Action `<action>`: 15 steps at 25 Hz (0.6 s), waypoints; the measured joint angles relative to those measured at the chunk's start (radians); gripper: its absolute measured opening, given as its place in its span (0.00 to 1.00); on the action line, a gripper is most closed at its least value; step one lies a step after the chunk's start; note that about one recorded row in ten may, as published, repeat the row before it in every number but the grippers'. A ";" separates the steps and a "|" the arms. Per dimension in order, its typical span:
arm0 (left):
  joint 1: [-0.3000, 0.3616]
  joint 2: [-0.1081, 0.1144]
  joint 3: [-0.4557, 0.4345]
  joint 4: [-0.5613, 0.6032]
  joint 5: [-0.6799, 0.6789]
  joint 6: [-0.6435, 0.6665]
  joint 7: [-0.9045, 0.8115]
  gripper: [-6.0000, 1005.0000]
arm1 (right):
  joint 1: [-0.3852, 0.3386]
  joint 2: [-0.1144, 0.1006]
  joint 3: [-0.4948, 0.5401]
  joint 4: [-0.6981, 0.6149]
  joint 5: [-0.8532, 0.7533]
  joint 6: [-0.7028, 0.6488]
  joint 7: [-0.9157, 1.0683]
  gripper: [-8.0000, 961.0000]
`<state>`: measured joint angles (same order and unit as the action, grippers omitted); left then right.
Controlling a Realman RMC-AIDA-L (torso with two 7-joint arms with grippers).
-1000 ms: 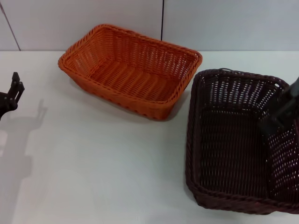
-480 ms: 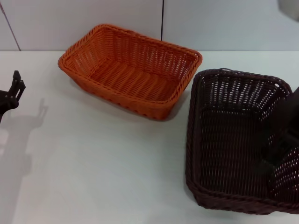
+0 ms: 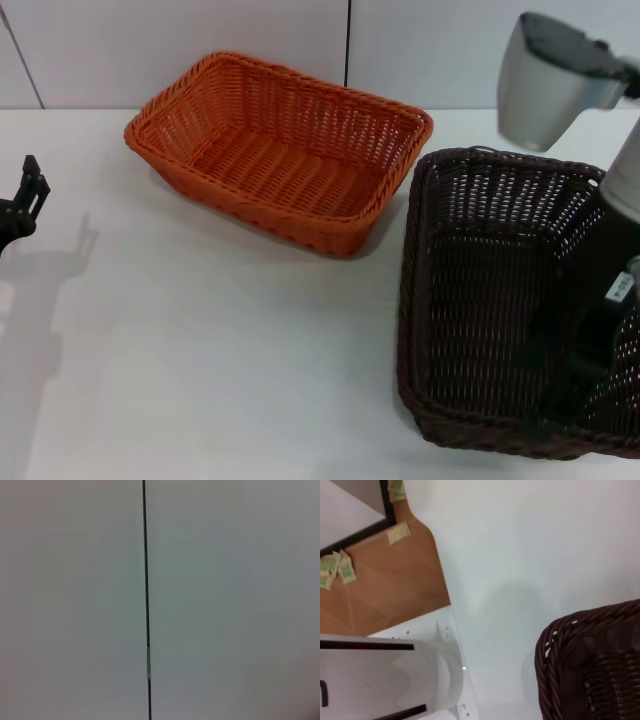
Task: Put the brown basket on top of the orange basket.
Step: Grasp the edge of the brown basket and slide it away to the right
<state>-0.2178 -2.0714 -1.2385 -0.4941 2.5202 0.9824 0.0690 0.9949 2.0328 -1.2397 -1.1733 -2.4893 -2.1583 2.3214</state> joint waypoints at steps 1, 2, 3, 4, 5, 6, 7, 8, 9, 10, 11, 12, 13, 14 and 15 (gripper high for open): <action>0.000 0.000 0.001 0.000 -0.001 0.000 0.000 0.83 | 0.000 0.000 0.000 0.000 0.000 0.000 0.000 0.85; 0.000 -0.001 0.002 0.001 -0.001 -0.001 0.000 0.83 | 0.000 0.005 -0.003 0.004 -0.010 0.005 0.000 0.85; -0.001 -0.001 0.002 0.002 -0.001 -0.001 0.000 0.83 | 0.001 0.011 -0.008 0.011 -0.020 0.012 -0.001 0.85; -0.002 -0.001 0.002 0.002 -0.001 -0.002 0.000 0.83 | 0.003 0.014 -0.013 0.020 -0.025 0.016 -0.001 0.85; -0.003 -0.001 0.002 0.003 -0.001 -0.002 0.000 0.83 | 0.006 0.019 -0.029 0.039 -0.030 0.027 -0.002 0.85; -0.003 -0.001 0.002 0.003 -0.001 -0.002 0.000 0.83 | 0.006 0.019 -0.029 0.039 -0.030 0.027 -0.002 0.85; -0.003 -0.001 0.002 0.003 -0.001 -0.002 0.000 0.83 | 0.006 0.021 -0.041 0.047 -0.032 0.038 -0.002 0.85; -0.004 -0.001 0.003 0.004 -0.001 -0.001 0.000 0.83 | 0.006 0.023 -0.050 0.051 -0.035 0.050 -0.002 0.85; -0.003 -0.001 0.004 0.004 -0.001 0.000 0.000 0.83 | 0.004 0.026 -0.057 0.054 -0.040 0.063 -0.002 0.85; -0.003 -0.001 0.004 0.004 -0.001 0.001 0.000 0.83 | 0.002 0.029 -0.063 0.057 -0.046 0.073 -0.002 0.85; -0.003 -0.001 0.004 0.004 -0.001 0.001 0.000 0.83 | 0.000 0.033 -0.071 0.060 -0.050 0.082 -0.002 0.85; -0.002 -0.001 0.004 0.004 -0.001 0.002 0.000 0.83 | -0.001 0.035 -0.081 0.067 -0.052 0.088 -0.002 0.85; -0.001 -0.001 0.004 0.004 -0.001 0.002 0.000 0.83 | 0.000 0.038 -0.093 0.076 -0.053 0.097 -0.002 0.85; -0.001 -0.001 0.004 0.004 -0.001 0.002 0.000 0.83 | 0.001 0.040 -0.103 0.085 -0.053 0.103 -0.002 0.85; -0.001 -0.001 0.004 0.004 0.000 0.002 0.000 0.83 | 0.004 0.041 -0.128 0.107 -0.053 0.124 -0.002 0.85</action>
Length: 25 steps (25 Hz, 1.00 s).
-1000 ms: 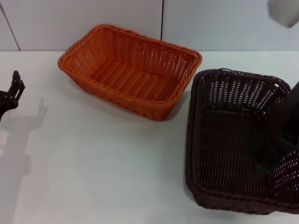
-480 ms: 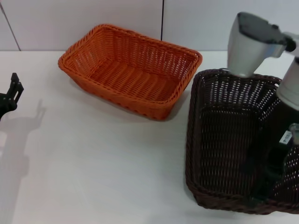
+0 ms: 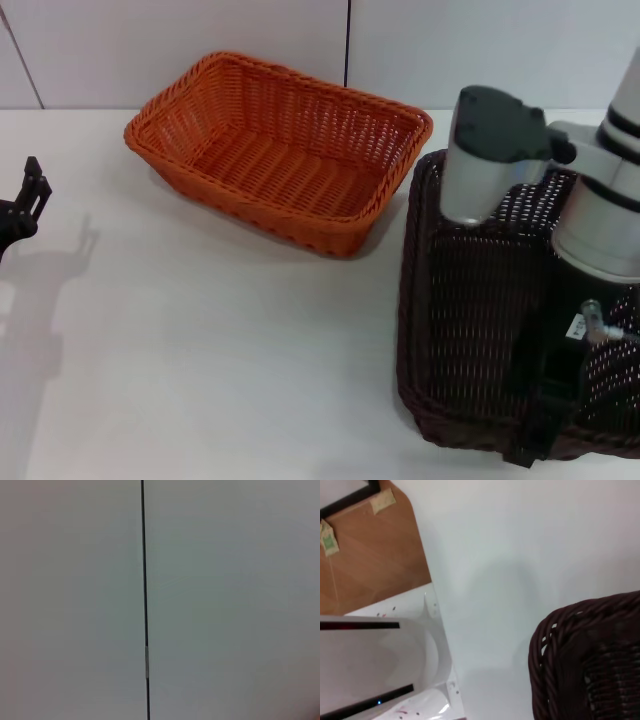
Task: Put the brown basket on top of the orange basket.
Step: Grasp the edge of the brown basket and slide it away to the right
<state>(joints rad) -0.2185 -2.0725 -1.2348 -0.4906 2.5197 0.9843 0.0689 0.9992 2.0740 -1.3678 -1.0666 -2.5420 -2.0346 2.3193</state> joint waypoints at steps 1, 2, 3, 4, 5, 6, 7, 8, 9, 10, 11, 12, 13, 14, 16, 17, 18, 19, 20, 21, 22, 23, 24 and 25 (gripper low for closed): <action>0.000 0.000 0.000 0.000 0.000 0.000 0.000 0.83 | 0.000 0.000 0.000 0.000 0.000 0.000 0.000 0.85; 0.001 0.000 0.000 0.000 0.000 0.002 0.000 0.83 | 0.001 0.001 -0.010 0.011 0.000 0.012 0.000 0.85; 0.001 0.000 0.000 0.000 0.000 0.002 0.000 0.83 | 0.004 0.001 -0.021 0.022 0.000 0.024 0.000 0.85; 0.000 0.000 0.000 0.000 0.000 0.002 0.000 0.83 | 0.006 0.002 -0.030 0.034 0.001 0.034 0.000 0.85; 0.000 0.000 0.000 0.000 0.000 0.002 0.000 0.83 | 0.012 0.004 -0.041 0.049 0.003 0.046 0.000 0.85; -0.003 0.000 0.000 0.000 0.000 0.000 0.000 0.83 | 0.012 0.004 -0.041 0.049 0.003 0.046 0.000 0.84; -0.003 0.000 0.000 0.000 0.000 0.000 0.000 0.83 | 0.015 0.006 -0.047 0.055 0.004 0.051 0.000 0.84; -0.003 0.000 0.000 0.000 0.000 0.000 0.000 0.83 | 0.016 0.006 -0.053 0.063 0.005 0.058 0.000 0.83; -0.003 0.000 0.000 0.000 0.001 0.001 0.000 0.83 | 0.017 0.006 -0.058 0.071 0.005 0.065 0.000 0.83; -0.003 0.000 0.000 0.000 0.001 0.001 0.000 0.83 | 0.017 0.007 -0.067 0.086 0.007 0.079 0.000 0.83; -0.003 0.000 0.000 0.000 0.001 0.001 0.000 0.83 | 0.017 0.007 -0.067 0.086 0.007 0.079 0.000 0.82; -0.005 0.000 0.000 0.000 0.001 0.003 0.000 0.83 | 0.017 0.007 -0.073 0.092 0.008 0.087 0.000 0.82; -0.005 0.000 0.000 0.000 0.001 0.002 0.000 0.83 | 0.017 0.008 -0.081 0.098 0.011 0.094 0.002 0.81; -0.005 0.000 0.000 0.003 0.001 0.003 0.000 0.83 | 0.017 0.009 -0.088 0.102 0.014 0.100 0.003 0.81; -0.005 0.000 0.000 0.003 0.001 0.003 0.000 0.83 | 0.016 0.010 -0.099 0.108 0.018 0.109 0.005 0.80; -0.006 0.000 0.000 0.005 0.001 0.003 0.000 0.83 | 0.016 0.010 -0.104 0.111 0.019 0.114 0.006 0.80; -0.008 0.000 0.000 0.007 0.001 0.003 0.000 0.83 | 0.015 0.010 -0.108 0.112 0.020 0.119 0.006 0.79; -0.008 0.000 0.000 0.007 0.001 0.003 0.000 0.83 | 0.015 0.010 -0.109 0.115 0.020 0.122 0.007 0.79; -0.008 0.000 0.000 0.007 0.001 0.003 0.000 0.83 | 0.015 0.010 -0.111 0.121 0.021 0.126 0.007 0.78; -0.008 0.000 0.000 0.007 0.001 0.003 0.000 0.83 | 0.015 0.011 -0.111 0.127 0.023 0.129 0.007 0.78; -0.008 0.000 0.000 0.007 0.001 0.003 0.000 0.83 | 0.015 0.011 -0.111 0.133 0.026 0.131 0.007 0.77; -0.008 0.000 0.000 0.007 0.001 0.003 0.000 0.83 | 0.016 0.011 -0.112 0.137 0.028 0.133 0.007 0.77; -0.009 0.000 -0.001 0.008 0.001 0.003 0.000 0.83 | 0.016 0.011 -0.115 0.140 0.030 0.135 0.007 0.76; -0.009 0.000 -0.001 0.008 0.001 0.003 0.000 0.83 | 0.016 0.011 -0.119 0.141 0.031 0.138 0.007 0.76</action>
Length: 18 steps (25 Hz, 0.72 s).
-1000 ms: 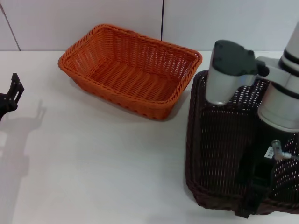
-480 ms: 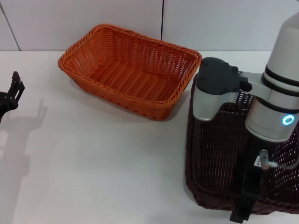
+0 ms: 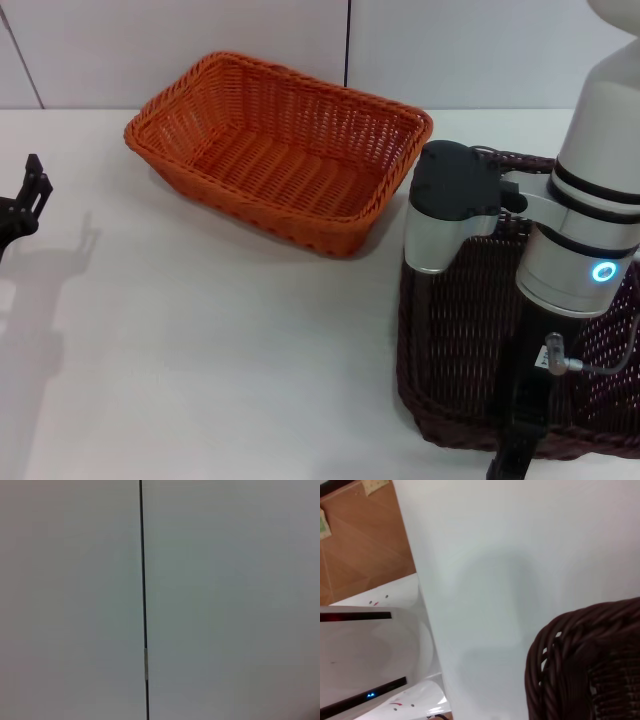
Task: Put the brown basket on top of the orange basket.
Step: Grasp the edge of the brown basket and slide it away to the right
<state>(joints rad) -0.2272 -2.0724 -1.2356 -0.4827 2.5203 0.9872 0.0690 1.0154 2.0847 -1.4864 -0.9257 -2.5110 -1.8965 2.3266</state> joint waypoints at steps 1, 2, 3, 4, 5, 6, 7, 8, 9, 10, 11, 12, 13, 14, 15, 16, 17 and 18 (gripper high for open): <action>0.000 0.000 0.000 0.000 0.000 0.000 0.000 0.83 | 0.000 0.000 -0.004 0.000 0.000 0.003 0.000 0.76; 0.000 0.000 -0.002 0.001 0.000 0.000 0.000 0.83 | 0.000 0.000 -0.008 0.001 0.000 0.004 0.000 0.75; -0.001 0.000 -0.006 0.001 0.000 -0.002 0.000 0.83 | 0.002 0.000 -0.015 0.004 -0.002 0.005 0.001 0.75; -0.001 0.000 -0.007 0.001 0.000 -0.002 0.000 0.83 | 0.003 0.000 -0.023 0.010 -0.004 0.006 0.001 0.74; -0.001 0.000 -0.007 0.001 0.000 -0.002 0.000 0.83 | 0.007 -0.002 -0.038 0.025 -0.010 0.010 0.001 0.74; -0.001 0.000 -0.007 0.001 0.000 -0.002 0.000 0.83 | 0.007 -0.002 -0.038 0.025 -0.010 0.010 0.001 0.73; -0.001 0.000 -0.008 0.001 0.000 -0.002 0.000 0.83 | 0.007 -0.002 -0.044 0.031 -0.014 0.015 0.001 0.73; -0.001 0.000 -0.008 0.001 0.000 -0.002 0.000 0.83 | 0.008 -0.002 -0.050 0.036 -0.017 0.019 0.001 0.72; -0.002 0.000 -0.008 0.001 0.000 -0.002 0.000 0.83 | 0.008 -0.002 -0.054 0.038 -0.019 0.022 0.001 0.72; -0.002 0.000 -0.008 0.001 0.000 -0.003 0.000 0.83 | 0.009 -0.003 -0.057 0.037 -0.020 0.023 0.001 0.67; -0.002 0.000 -0.008 0.001 0.000 -0.003 0.000 0.83 | 0.009 -0.003 -0.057 0.037 -0.020 0.023 0.001 0.62; -0.002 0.000 -0.008 0.001 0.000 -0.003 0.000 0.83 | 0.010 -0.005 -0.057 0.036 -0.020 0.023 0.001 0.57; -0.002 0.000 -0.008 0.001 0.000 -0.003 0.000 0.83 | 0.010 -0.005 -0.057 0.033 -0.020 0.023 0.002 0.53; -0.005 0.000 -0.008 0.001 0.000 -0.005 0.000 0.83 | 0.010 -0.005 -0.057 0.032 -0.021 0.023 0.002 0.48; -0.005 0.000 -0.008 0.001 0.000 -0.005 0.000 0.83 | 0.012 -0.006 -0.057 0.030 -0.026 0.022 0.002 0.46; -0.009 0.000 -0.008 0.002 0.000 -0.006 0.000 0.83 | 0.012 -0.006 -0.057 0.030 -0.026 0.022 0.002 0.45; -0.009 0.000 -0.008 0.002 0.000 -0.006 0.000 0.83 | 0.012 -0.006 -0.057 0.028 -0.029 0.021 0.002 0.44; -0.021 0.000 -0.008 0.015 0.000 -0.007 0.000 0.83 | 0.012 -0.006 -0.057 0.025 -0.032 0.019 0.003 0.42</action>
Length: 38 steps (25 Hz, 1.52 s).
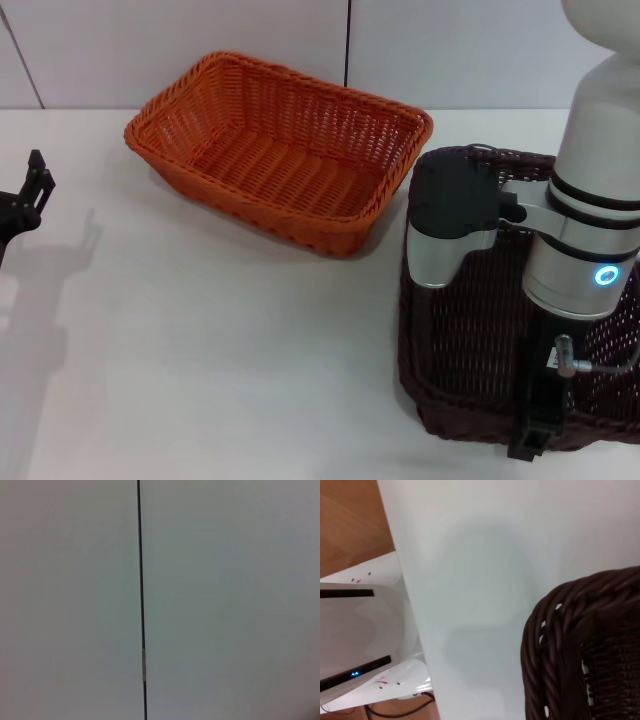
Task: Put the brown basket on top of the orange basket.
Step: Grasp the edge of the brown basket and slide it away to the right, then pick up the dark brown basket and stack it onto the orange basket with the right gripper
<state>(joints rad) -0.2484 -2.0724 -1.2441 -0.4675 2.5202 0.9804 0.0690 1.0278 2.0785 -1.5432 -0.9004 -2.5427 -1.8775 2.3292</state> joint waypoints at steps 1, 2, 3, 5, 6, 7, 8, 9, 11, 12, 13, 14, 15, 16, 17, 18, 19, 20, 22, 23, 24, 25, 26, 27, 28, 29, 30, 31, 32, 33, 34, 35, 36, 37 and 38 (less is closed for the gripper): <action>-0.002 0.000 0.000 0.003 0.000 0.000 0.000 0.83 | 0.000 0.000 0.000 -0.003 -0.002 -0.001 0.000 0.41; -0.005 0.000 0.000 0.006 0.000 -0.001 0.000 0.83 | 0.001 0.000 0.000 -0.005 -0.003 -0.002 0.000 0.40; -0.005 0.000 0.000 0.006 0.000 -0.001 0.000 0.83 | 0.001 0.000 0.001 -0.006 -0.003 -0.004 0.001 0.38; -0.008 0.000 0.000 0.009 0.000 -0.001 0.000 0.83 | 0.002 0.000 0.002 -0.008 -0.003 -0.007 0.005 0.35; -0.008 0.000 0.000 0.009 0.000 0.000 0.000 0.83 | 0.003 0.000 0.003 -0.011 -0.003 -0.009 0.011 0.34; -0.008 0.000 0.000 0.010 0.000 0.001 -0.001 0.83 | 0.003 0.000 0.004 -0.028 -0.004 -0.019 0.024 0.33; -0.008 0.000 0.000 0.010 0.000 0.001 -0.001 0.83 | 0.003 0.000 0.004 -0.028 -0.004 -0.019 0.024 0.32; -0.008 0.000 0.000 0.010 0.000 0.001 -0.001 0.83 | 0.003 0.000 0.005 -0.045 -0.005 -0.027 0.033 0.32; -0.008 0.000 0.000 0.010 -0.001 0.003 -0.003 0.83 | -0.003 -0.001 0.008 -0.087 -0.013 -0.048 0.051 0.31; -0.008 0.000 0.000 0.010 -0.001 0.004 -0.003 0.83 | -0.006 -0.001 0.009 -0.107 -0.018 -0.057 0.061 0.31; -0.008 0.000 0.000 0.011 -0.001 0.004 -0.003 0.83 | -0.009 -0.001 0.010 -0.130 -0.023 -0.067 0.069 0.30; -0.008 0.001 0.000 0.012 -0.001 0.005 -0.003 0.83 | -0.011 -0.001 0.011 -0.150 -0.027 -0.076 0.078 0.30; -0.008 0.001 0.000 0.012 -0.001 0.005 -0.003 0.83 | -0.012 -0.001 0.011 -0.161 -0.030 -0.081 0.085 0.29; -0.008 0.001 0.000 0.013 -0.001 0.006 -0.003 0.83 | -0.013 -0.002 0.012 -0.169 -0.030 -0.084 0.090 0.29; -0.008 0.002 0.000 0.013 -0.001 0.006 -0.003 0.83 | -0.013 -0.001 0.012 -0.173 -0.030 -0.086 0.097 0.28; -0.008 0.002 0.000 0.014 -0.001 0.006 -0.003 0.83 | -0.013 -0.001 0.012 -0.173 -0.030 -0.086 0.097 0.27; -0.009 0.002 0.000 0.014 -0.001 0.006 -0.003 0.83 | -0.014 0.000 0.011 -0.174 -0.030 -0.086 0.099 0.26; -0.009 0.002 0.000 0.014 -0.001 0.006 -0.003 0.83 | -0.014 0.000 0.009 -0.175 -0.029 -0.086 0.102 0.25; -0.009 0.002 0.000 0.015 -0.001 0.006 -0.003 0.83 | -0.015 0.001 0.006 -0.187 -0.030 -0.090 0.111 0.23; -0.009 0.003 0.000 0.015 -0.001 0.006 -0.003 0.83 | -0.015 0.001 0.006 -0.198 -0.030 -0.095 0.117 0.22; -0.009 0.003 0.000 0.015 -0.002 0.006 -0.003 0.83 | -0.015 0.000 0.007 -0.211 -0.031 -0.102 0.123 0.21; -0.010 0.003 0.000 0.015 -0.002 0.006 -0.003 0.83 | -0.015 0.000 0.008 -0.226 -0.031 -0.111 0.129 0.20; -0.011 0.003 0.000 0.015 -0.002 0.006 -0.003 0.83 | -0.015 -0.001 0.010 -0.241 -0.034 -0.121 0.134 0.20; -0.012 0.003 0.000 0.015 -0.002 0.006 -0.003 0.83 | -0.015 -0.002 0.011 -0.277 -0.052 -0.146 0.145 0.20; -0.013 0.003 0.000 0.015 -0.002 0.006 -0.003 0.83 | -0.015 -0.002 0.011 -0.277 -0.052 -0.146 0.145 0.20; -0.015 0.003 0.000 0.015 -0.002 0.006 -0.003 0.83 | -0.015 -0.002 0.012 -0.294 -0.066 -0.156 0.149 0.20; -0.015 0.003 0.000 0.015 -0.002 0.006 -0.003 0.83 | -0.015 -0.002 0.013 -0.314 -0.080 -0.166 0.153 0.19; -0.017 0.003 0.000 0.015 -0.002 0.006 -0.003 0.83 | -0.015 -0.002 0.017 -0.332 -0.088 -0.178 0.157 0.19; -0.017 0.003 0.000 0.015 -0.002 0.006 -0.003 0.83 | -0.014 -0.002 0.021 -0.348 -0.093 -0.187 0.162 0.19; -0.018 0.003 0.000 0.015 -0.001 0.006 -0.003 0.83 | -0.013 -0.002 0.026 -0.364 -0.095 -0.195 0.168 0.19; -0.019 0.003 0.000 0.015 -0.001 0.006 -0.003 0.83 | -0.013 -0.002 0.030 -0.378 -0.098 -0.200 0.171 0.19; -0.021 0.003 0.000 0.015 -0.001 0.006 -0.003 0.83 | -0.013 -0.002 0.032 -0.394 -0.105 -0.204 0.173 0.19; -0.023 0.003 0.000 0.016 -0.001 0.006 -0.003 0.83 | -0.014 -0.002 0.034 -0.405 -0.112 -0.206 0.174 0.18; -0.026 0.003 0.000 0.019 -0.001 0.006 -0.003 0.83 | -0.012 -0.002 0.034 -0.420 -0.130 -0.211 0.174 0.18; -0.028 0.003 0.000 0.022 -0.001 0.006 -0.003 0.83 | -0.012 -0.002 0.034 -0.420 -0.130 -0.211 0.174 0.17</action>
<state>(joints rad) -0.2761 -2.0693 -1.2440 -0.4459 2.5188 0.9863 0.0659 1.0160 2.0769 -1.5095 -1.3203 -2.6732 -2.0884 2.5035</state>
